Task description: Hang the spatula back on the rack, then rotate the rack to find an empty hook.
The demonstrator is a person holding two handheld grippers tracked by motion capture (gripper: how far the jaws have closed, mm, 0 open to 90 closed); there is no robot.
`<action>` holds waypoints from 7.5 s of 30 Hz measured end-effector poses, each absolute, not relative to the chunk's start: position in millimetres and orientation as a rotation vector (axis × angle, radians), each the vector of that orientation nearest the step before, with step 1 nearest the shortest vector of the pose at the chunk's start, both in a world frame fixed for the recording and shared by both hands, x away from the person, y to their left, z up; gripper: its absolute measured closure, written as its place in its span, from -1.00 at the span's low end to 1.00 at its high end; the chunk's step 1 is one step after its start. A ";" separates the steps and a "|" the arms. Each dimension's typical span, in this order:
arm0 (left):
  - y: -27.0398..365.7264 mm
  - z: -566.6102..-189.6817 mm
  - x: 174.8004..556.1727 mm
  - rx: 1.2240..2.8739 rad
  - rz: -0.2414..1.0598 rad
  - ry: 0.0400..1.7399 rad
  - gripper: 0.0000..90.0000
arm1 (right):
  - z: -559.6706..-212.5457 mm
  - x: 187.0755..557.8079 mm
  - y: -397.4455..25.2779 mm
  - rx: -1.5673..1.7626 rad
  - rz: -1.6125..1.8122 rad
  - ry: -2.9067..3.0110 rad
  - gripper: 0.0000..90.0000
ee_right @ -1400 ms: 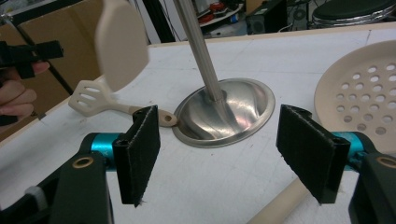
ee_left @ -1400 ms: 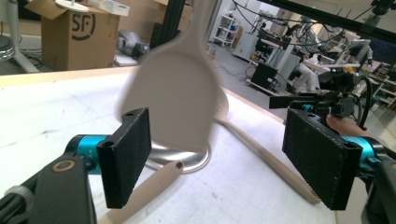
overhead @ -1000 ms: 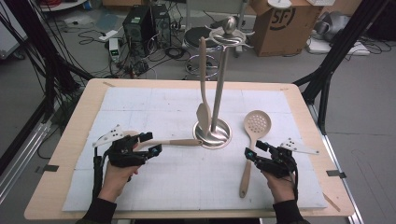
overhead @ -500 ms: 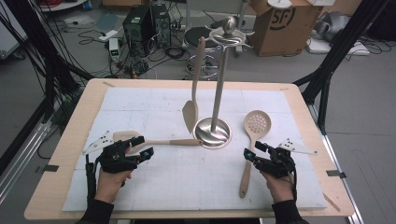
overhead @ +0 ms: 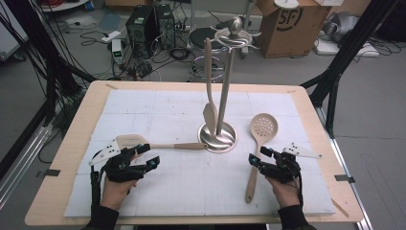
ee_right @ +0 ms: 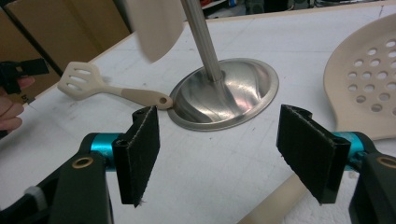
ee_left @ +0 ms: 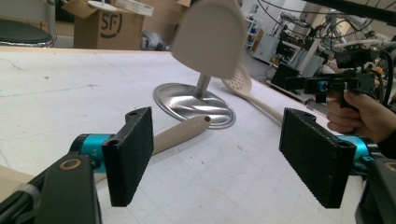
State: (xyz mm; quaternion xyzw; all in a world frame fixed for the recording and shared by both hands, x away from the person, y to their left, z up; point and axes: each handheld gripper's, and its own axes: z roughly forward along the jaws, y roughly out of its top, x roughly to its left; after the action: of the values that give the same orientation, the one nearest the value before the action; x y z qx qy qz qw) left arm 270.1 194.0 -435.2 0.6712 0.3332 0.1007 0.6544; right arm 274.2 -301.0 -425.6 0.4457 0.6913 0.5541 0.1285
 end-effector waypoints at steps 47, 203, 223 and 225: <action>194.8 -440.6 268.2 1.535 0.224 0.777 -0.38 | -362.2 298.4 -279.9 1.145 1.934 1.795 0.33; 196.2 -444.7 273.0 1.541 0.218 0.778 -0.37 | -230.4 325.1 -231.9 0.841 2.154 1.538 0.07; 195.0 -445.1 272.9 1.554 0.222 0.776 -0.37 | -268.6 303.4 -257.2 0.884 2.065 1.588 -0.20; 194.8 -445.0 272.6 1.553 0.224 0.780 -0.37 | -271.6 300.7 -260.8 0.880 2.055 1.593 -0.21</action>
State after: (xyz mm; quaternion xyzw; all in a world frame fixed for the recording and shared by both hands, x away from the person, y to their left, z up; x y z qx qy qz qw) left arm 272.6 194.8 -445.0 0.6808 0.3419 0.0982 0.6402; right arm 300.7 -260.8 -271.6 0.3143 0.5690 0.7340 0.1968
